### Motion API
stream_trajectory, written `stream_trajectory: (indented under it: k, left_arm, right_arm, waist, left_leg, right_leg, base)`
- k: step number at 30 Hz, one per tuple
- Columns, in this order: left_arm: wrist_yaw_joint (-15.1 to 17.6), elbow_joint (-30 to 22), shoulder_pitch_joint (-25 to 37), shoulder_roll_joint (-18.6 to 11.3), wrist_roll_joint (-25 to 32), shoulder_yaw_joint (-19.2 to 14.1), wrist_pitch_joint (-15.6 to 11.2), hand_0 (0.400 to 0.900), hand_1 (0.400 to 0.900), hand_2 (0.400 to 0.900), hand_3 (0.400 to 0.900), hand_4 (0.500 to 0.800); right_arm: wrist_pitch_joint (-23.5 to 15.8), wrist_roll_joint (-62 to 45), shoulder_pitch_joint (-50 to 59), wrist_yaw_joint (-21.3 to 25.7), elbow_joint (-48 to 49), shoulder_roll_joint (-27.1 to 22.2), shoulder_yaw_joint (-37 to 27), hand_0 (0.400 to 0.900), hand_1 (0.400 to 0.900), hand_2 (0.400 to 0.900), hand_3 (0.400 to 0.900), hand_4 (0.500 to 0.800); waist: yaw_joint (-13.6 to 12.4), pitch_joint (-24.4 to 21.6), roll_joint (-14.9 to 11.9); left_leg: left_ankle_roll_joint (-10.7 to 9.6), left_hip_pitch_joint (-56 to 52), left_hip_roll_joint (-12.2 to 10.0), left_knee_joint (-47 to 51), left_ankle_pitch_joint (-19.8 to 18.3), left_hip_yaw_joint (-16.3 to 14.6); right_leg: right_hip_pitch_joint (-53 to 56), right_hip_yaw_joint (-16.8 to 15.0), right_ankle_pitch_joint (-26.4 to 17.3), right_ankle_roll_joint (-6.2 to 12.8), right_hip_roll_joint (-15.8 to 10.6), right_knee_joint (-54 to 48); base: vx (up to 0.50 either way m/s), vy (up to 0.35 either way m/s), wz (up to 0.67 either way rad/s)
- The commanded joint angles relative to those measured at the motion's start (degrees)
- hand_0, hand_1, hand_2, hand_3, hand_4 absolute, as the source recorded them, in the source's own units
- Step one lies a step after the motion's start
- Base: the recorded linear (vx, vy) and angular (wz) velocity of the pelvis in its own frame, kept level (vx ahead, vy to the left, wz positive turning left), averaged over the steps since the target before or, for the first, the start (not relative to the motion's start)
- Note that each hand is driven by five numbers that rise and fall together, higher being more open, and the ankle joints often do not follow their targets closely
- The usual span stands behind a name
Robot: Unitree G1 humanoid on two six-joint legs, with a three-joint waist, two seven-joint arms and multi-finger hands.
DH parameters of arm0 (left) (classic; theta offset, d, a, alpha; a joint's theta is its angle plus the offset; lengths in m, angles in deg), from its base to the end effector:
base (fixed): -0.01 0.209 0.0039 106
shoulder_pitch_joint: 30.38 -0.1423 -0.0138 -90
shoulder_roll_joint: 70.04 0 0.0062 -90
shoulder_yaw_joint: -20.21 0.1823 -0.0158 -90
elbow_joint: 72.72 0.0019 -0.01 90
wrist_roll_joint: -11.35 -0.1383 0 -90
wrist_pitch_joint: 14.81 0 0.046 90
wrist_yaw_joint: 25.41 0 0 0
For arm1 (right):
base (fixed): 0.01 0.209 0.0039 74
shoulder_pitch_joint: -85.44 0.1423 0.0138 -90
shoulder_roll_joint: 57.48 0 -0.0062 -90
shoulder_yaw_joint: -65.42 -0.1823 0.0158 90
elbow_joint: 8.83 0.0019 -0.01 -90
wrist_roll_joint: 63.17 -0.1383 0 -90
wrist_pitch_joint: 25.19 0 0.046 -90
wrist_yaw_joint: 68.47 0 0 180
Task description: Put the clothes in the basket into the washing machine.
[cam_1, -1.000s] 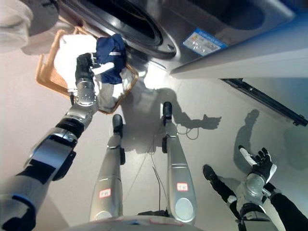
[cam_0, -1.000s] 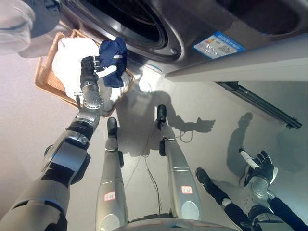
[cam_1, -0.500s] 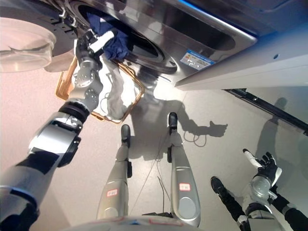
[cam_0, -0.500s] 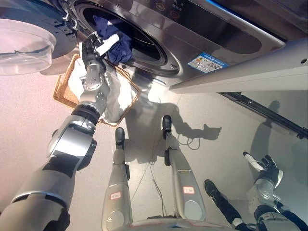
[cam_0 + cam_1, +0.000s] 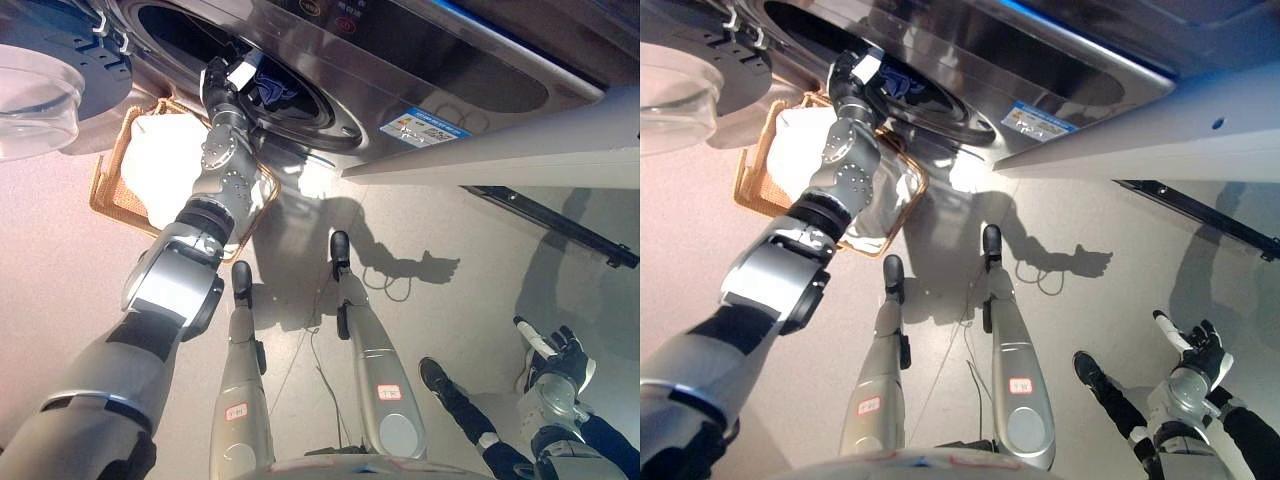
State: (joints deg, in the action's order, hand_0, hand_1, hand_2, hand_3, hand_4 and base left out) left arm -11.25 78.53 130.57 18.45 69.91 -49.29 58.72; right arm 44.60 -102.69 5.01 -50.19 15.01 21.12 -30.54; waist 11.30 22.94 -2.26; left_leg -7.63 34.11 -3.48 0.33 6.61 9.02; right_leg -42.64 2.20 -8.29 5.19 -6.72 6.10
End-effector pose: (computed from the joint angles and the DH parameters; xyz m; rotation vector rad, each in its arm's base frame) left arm 0.3745 0.1356 0.2237 -0.4665 -0.2833 0.1043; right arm 0.1502 -0.3195 -0.0418 0.0911 0.4562 -0.9831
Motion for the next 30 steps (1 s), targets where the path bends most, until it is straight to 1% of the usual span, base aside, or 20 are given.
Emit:
stream_trajectory:
  k: [1,7,11,13,17,19,23,24,27,30]
  left_arm:
    - [-0.66,1.31,4.28,-0.97,-1.69,-2.22,-5.87,0.900,0.900,0.900,0.900,0.800]
    - [0.39,2.24,3.56,-2.52,-3.50,-2.53,-5.80,0.900,0.900,0.900,0.900,0.800]
    - [1.02,2.92,3.28,-2.34,-4.60,-2.62,-5.72,0.900,0.900,0.900,0.900,0.800]
    - [1.23,3.40,3.42,-2.31,-4.91,-2.71,-5.51,0.900,0.900,0.900,0.900,0.800]
    - [1.17,2.50,2.13,-1.81,-5.46,-3.02,-5.30,0.900,0.900,0.900,0.900,0.800]
    - [1.26,1.94,0.85,-1.69,-6.68,-3.07,-5.11,0.900,0.900,0.900,0.900,0.800]
    - [1.63,0.04,-2.83,-2.27,-10.85,-2.54,-4.83,0.900,0.900,0.900,0.900,0.800]
    - [1.75,-0.11,-2.98,-2.24,-10.95,-2.54,-4.80,0.900,0.900,0.900,0.900,0.800]
    - [1.48,-4.06,-8.54,-2.29,-14.36,-2.37,-4.82,0.900,0.900,0.900,0.900,0.800]
    - [1.12,-6.57,-13.09,-1.95,-15.01,-2.97,-4.83,0.900,0.900,0.900,0.900,0.800]
  right_arm:
    - [-1.70,-3.75,-6.25,2.19,-2.88,-5.90,-2.36,0.900,0.900,0.900,0.900,0.800]
    - [-1.92,-3.34,-5.81,2.12,-2.69,-6.20,-2.15,0.900,0.900,0.900,0.900,0.800]
    - [-1.99,-3.28,-6.06,2.11,-3.12,-6.29,-2.18,0.900,0.900,0.900,0.900,0.800]
    - [-1.91,-3.44,-6.13,1.96,-3.47,-6.32,-2.34,0.900,0.900,0.900,0.900,0.800]
    - [-1.73,-3.44,-6.43,1.80,-3.89,-6.44,-2.82,0.900,0.900,0.900,0.900,0.800]
    - [-1.58,-3.35,-6.58,1.62,-4.21,-6.40,-3.04,0.900,0.900,0.900,0.900,0.800]
    - [-0.93,-2.57,-6.82,1.03,-4.79,-6.26,-3.45,0.900,0.900,0.900,0.900,0.800]
    - [-0.92,-2.56,-6.90,1.03,-4.76,-6.25,-3.45,0.900,0.900,0.900,0.900,0.800]
    - [0.05,-1.12,-7.60,0.51,-5.10,-6.41,-4.48,0.900,0.900,0.900,0.900,0.800]
    - [0.82,-0.25,-7.95,-0.08,-5.44,-6.77,-5.47,0.900,0.900,0.900,0.900,0.800]
  waist:
    - [-0.04,-4.40,2.79]
    - [-0.47,-4.60,2.81]
    - [-0.64,-4.67,2.95]
    - [-0.58,-4.85,2.94]
    - [-0.78,-5.09,2.95]
    - [-0.91,-5.21,2.89]
    - [-1.65,-5.82,2.74]
    - [-1.68,-5.70,2.69]
    - [-2.56,-5.99,2.49]
    - [-3.08,-6.02,2.20]
  left_leg:
    - [4.66,-1.55,3.10,4.67,1.96,0.30]
    - [4.81,-1.20,2.98,4.67,2.25,0.49]
    - [4.90,-1.90,2.80,4.67,1.89,0.53]
    - [4.88,-1.83,2.92,4.67,2.26,0.72]
    - [5.00,-2.59,2.93,4.67,2.11,0.73]
    - [5.05,-3.24,2.91,4.67,1.92,0.55]
    - [5.43,-5.45,2.90,4.49,1.27,0.12]
    - [5.44,-5.68,2.89,4.51,1.23,0.07]
    - [5.88,-7.97,3.36,2.27,-0.41,-0.16]
    - [6.23,-9.41,3.84,0.18,-1.82,-0.40]
  right_leg:
    - [0.46,-0.09,1.23,0.06,4.92,2.17]
    - [0.00,-0.02,0.59,0.30,4.69,1.86]
    - [0.55,0.21,1.12,0.27,4.68,1.88]
    - [0.62,0.29,0.67,0.29,4.54,1.60]
    - [1.52,0.38,0.82,0.27,4.43,1.62]
    - [2.18,0.51,0.99,0.27,4.33,1.76]
    - [4.24,0.63,1.40,0.27,4.11,2.14]
    - [4.47,0.59,1.42,0.28,4.12,2.10]
    - [7.72,0.50,1.84,0.33,3.53,2.49]
    - [10.76,0.54,2.11,0.36,3.09,2.16]
  base:
    - [0.01,0.021,-0.06]
    - [0.01,0.018,-0.05]
    - [0.00,0.000,0.00]
    - [0.00,0.007,0.03]
    - [0.01,0.014,0.03]
    - [0.00,0.000,0.00]
    - [0.02,0.015,0.00]
    - [0.03,0.044,0.00]
    - [0.04,0.041,0.07]
    - [0.03,0.030,0.07]
